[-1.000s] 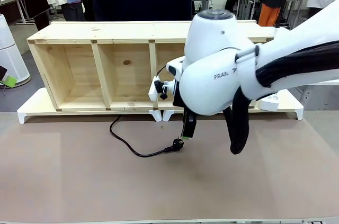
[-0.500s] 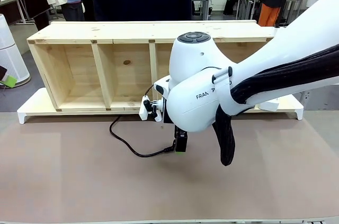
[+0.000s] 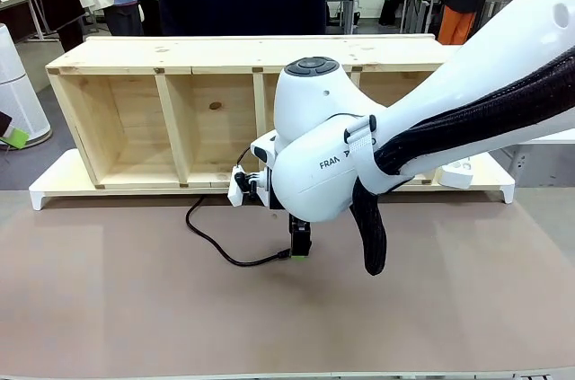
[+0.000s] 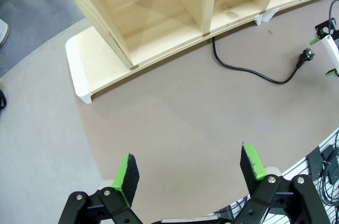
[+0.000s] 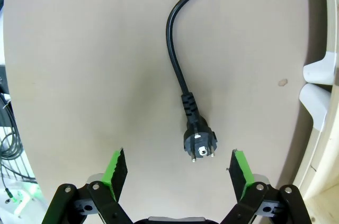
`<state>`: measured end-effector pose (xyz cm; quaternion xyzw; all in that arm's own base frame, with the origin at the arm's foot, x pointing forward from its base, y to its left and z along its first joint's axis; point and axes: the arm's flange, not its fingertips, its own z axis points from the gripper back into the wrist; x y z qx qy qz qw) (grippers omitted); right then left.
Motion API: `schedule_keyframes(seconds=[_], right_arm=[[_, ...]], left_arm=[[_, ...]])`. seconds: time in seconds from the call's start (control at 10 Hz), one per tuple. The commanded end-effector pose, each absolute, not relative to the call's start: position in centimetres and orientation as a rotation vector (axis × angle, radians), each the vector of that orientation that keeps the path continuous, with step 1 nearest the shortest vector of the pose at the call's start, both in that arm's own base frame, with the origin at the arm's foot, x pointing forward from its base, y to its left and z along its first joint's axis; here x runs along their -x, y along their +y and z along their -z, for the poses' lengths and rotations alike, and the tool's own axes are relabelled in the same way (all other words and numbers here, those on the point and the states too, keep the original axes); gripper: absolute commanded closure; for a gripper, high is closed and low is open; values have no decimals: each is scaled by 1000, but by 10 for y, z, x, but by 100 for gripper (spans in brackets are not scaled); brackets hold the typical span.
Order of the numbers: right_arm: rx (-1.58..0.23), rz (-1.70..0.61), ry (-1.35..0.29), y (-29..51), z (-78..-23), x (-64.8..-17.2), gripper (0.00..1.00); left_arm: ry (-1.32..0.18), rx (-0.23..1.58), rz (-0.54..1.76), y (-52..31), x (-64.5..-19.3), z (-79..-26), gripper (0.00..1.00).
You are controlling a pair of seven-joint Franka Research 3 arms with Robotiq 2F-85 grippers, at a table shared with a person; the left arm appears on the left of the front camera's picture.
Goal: Perform cable management.
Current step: When the cord part of the Power Cable appears at the lower middle area of the table and stops, grasp the cord part of the Power Cable.
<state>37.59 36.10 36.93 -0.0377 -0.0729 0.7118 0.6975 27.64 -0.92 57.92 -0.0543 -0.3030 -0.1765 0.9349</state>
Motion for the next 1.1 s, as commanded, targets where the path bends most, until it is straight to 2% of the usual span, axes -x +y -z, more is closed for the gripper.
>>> schedule_keyframes(seconds=[0.0, 0.6, 1.0], right_arm=[[77, -1581, -164, 358, -367, -375, 0], [84, -1585, -162, 360, -369, -377, 0], [86, -1762, -73, 384, -346, -404, 0]], left_arm=[[-611, 116, 351, -9, -275, -579, 0], [-611, 116, 351, -9, -275, -579, 0], [-611, 116, 351, -9, -275, -579, 0]])
